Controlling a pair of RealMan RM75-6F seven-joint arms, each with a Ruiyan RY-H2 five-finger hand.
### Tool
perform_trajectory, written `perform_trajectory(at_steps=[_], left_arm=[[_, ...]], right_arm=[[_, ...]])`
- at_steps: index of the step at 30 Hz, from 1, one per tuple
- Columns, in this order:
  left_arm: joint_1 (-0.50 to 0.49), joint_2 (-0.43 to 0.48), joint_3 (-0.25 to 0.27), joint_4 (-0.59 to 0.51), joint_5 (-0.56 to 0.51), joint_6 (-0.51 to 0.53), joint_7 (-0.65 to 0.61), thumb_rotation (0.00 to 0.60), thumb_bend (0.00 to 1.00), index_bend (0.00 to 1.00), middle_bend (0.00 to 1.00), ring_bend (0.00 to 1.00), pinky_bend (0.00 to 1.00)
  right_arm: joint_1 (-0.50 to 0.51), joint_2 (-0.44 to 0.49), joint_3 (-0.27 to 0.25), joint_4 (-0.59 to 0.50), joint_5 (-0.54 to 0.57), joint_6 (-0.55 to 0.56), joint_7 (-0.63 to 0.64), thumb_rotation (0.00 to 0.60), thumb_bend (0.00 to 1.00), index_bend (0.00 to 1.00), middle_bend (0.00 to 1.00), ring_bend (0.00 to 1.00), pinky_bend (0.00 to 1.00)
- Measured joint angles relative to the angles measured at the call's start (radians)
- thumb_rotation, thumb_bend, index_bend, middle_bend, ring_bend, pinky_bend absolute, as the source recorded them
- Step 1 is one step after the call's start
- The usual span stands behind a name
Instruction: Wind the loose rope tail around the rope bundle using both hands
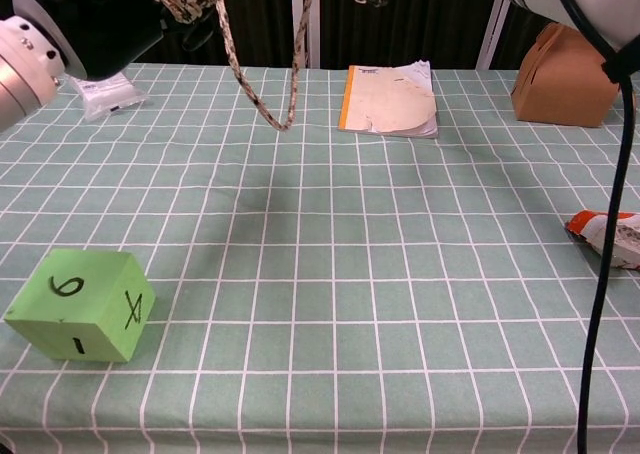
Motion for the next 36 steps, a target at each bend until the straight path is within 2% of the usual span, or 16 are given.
perform_trajectory(at_steps=[13,18,27,36], left_arm=[[0.022,0.007,-0.067,-0.036,-0.124,-0.015,0.022,0.600,0.48,0.76,0.77,0.73,0.75],[0.029,0.007,-0.085,-0.046,-0.159,-0.016,0.065,0.600,0.48,0.76,0.77,0.73,0.75],[0.038,-0.011,-0.117,-0.050,-0.248,-0.009,0.264,0.600,0.48,0.76,0.77,0.73,0.75],[0.042,-0.044,-0.170,-0.008,-0.353,0.002,0.439,0.600,0.48,0.76,0.77,0.73,0.75]], right_arm=[[-0.116,0.038,-0.100,-0.009,-0.112,0.023,0.107,0.600,0.62,0.94,0.13,0.00,0.00],[-0.162,0.054,-0.143,-0.013,-0.166,0.033,0.143,0.600,0.62,0.94,0.14,0.00,0.00],[-0.243,0.106,-0.235,-0.033,-0.280,0.061,0.152,0.600,0.62,0.94,0.14,0.00,0.00],[-0.311,0.134,-0.300,-0.034,-0.372,0.092,0.173,0.600,0.62,0.95,0.14,0.00,0.00]])
